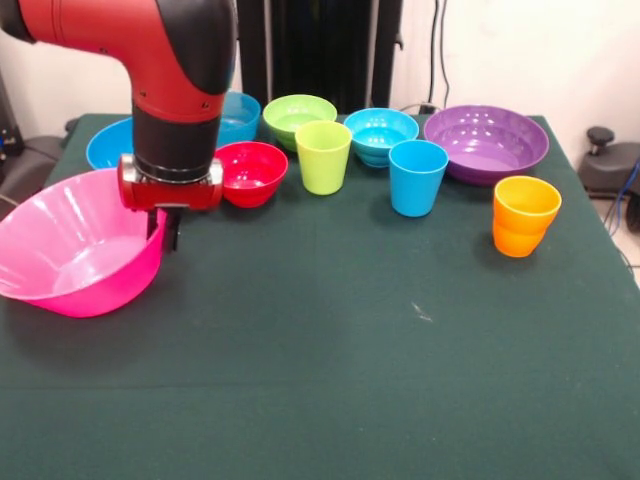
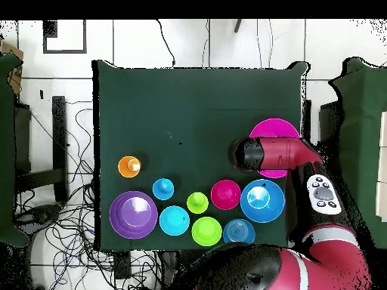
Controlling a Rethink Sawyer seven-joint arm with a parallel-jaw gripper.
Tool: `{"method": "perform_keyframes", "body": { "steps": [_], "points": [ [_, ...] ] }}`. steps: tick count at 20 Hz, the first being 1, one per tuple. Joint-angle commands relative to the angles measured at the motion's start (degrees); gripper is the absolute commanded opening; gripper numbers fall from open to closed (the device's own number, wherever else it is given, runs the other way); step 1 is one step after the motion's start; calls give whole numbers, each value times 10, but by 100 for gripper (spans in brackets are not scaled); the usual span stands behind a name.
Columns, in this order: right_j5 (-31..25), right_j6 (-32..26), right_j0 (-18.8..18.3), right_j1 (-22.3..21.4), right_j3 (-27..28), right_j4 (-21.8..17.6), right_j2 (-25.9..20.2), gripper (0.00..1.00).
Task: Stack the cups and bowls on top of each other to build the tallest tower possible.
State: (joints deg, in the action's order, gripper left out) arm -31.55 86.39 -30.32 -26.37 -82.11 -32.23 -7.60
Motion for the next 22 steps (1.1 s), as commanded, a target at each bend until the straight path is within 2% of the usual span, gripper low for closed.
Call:
{"method": "perform_keyframes", "body": {
  "steps": [1, 6, 15, 22],
  "points": [
    [-81, 9, 45, -65, -39, 20, -19, 0],
    [-121, 2, 54, -105, -52, 37, -14, 0],
    [-150, -1, 55, -116, -55, 67, -33, 0],
    [-149, 30, 70, -117, -72, 114, -51, 0]
  ]
}}
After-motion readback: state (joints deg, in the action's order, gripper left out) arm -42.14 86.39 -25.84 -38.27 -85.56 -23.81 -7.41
